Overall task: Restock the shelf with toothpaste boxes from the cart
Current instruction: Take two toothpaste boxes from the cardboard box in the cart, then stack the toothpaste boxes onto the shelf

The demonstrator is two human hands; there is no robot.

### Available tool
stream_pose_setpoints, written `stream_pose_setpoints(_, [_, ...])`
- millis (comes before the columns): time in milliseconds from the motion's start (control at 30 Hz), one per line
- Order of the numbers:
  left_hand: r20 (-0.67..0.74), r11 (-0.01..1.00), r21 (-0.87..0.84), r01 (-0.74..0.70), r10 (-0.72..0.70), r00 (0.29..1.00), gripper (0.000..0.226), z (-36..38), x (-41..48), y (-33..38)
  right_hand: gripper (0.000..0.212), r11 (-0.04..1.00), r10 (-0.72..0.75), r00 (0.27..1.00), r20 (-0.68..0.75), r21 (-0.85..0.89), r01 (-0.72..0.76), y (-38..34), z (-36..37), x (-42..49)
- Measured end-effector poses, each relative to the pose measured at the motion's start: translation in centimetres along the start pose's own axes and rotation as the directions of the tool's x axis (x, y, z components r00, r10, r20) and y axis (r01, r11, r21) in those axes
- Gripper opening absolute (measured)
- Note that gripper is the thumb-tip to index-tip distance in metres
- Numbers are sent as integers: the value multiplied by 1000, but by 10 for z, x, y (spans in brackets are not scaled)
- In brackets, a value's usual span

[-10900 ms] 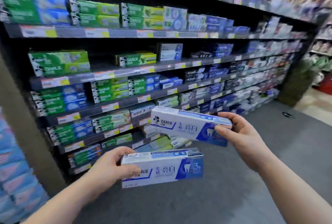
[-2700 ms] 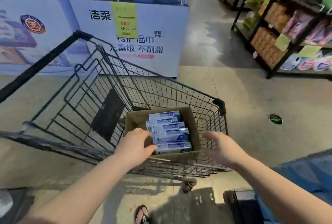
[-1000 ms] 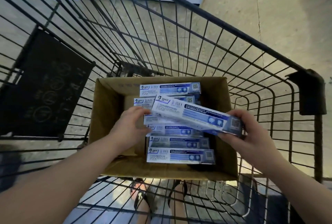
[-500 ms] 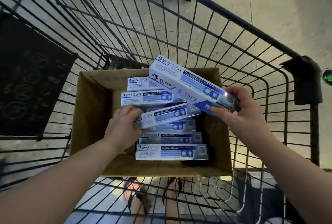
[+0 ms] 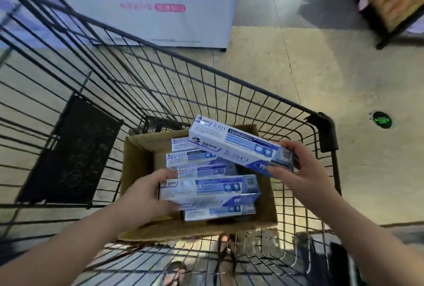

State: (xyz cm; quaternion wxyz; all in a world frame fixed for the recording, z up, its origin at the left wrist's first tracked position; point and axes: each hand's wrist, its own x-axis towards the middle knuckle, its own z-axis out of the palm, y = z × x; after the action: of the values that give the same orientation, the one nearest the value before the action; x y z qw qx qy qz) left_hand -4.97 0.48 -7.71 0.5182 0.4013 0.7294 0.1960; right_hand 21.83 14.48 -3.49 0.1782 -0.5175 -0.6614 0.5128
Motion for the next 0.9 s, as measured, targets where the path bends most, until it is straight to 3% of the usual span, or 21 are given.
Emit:
stream_pose_setpoints(100, [47,985,125,-118,113,992,39,-20,-33,21,41,1000,-2,998,-55,3,2,-23,-10,-30])
stream_pose_setpoints(333, [227,928,161,-335,295,928,43,-44,-93,68,35,992,70,963,-260,118,-40,-75,-27,-136])
stream_pose_setpoints(500, [339,821,190,-538,459,821,70,-21,-135,116,38,985,115,859,-499,168,-35,-82,-45,-234])
stream_pose_setpoints(567, [362,806,184,-563,477,801,62,-9,-143,124,39,983,132,821,-556,178,-37,-84,-50,-267])
stream_pose_setpoints(733, [563,686,160,-709,527,637,59,50,-177,157,42,967,213,628,-749,255,-24,-89,-54,-395])
stream_pose_setpoints(767, [603,663,138,-736,533,593,63,64,-187,162,50,962,232,577,-783,271,-20,-88,-51,-422])
stream_pose_setpoints(900, [730,557,31,-830,555,399,82,125,-243,170,37,955,292,369,-882,289,-64,-88,-29,-539])
